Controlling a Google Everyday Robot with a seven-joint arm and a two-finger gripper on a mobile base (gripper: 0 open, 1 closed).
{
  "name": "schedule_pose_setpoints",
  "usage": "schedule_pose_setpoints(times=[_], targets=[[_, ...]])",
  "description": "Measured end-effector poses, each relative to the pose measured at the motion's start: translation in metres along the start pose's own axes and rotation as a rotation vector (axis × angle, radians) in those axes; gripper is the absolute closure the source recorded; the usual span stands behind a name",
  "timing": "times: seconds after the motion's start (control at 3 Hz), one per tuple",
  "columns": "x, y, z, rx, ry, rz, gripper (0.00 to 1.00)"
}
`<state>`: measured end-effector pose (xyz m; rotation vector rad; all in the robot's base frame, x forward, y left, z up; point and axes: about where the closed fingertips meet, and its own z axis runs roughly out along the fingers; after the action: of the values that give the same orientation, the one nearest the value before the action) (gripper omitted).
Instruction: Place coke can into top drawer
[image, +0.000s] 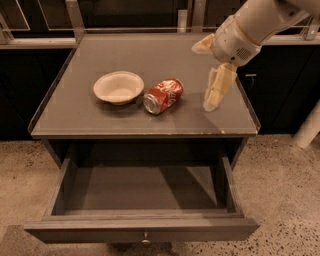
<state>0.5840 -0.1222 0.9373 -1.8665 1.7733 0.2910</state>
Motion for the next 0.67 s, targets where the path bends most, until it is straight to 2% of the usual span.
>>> schedule_pose_setpoints(times=[0.33, 0.67], targets=[[-0.015, -0.020, 0.054, -0.071, -0.108, -0.061, 0.00], [-0.031, -0.028, 0.101, -0.149, -0.197, -0.097, 0.00]])
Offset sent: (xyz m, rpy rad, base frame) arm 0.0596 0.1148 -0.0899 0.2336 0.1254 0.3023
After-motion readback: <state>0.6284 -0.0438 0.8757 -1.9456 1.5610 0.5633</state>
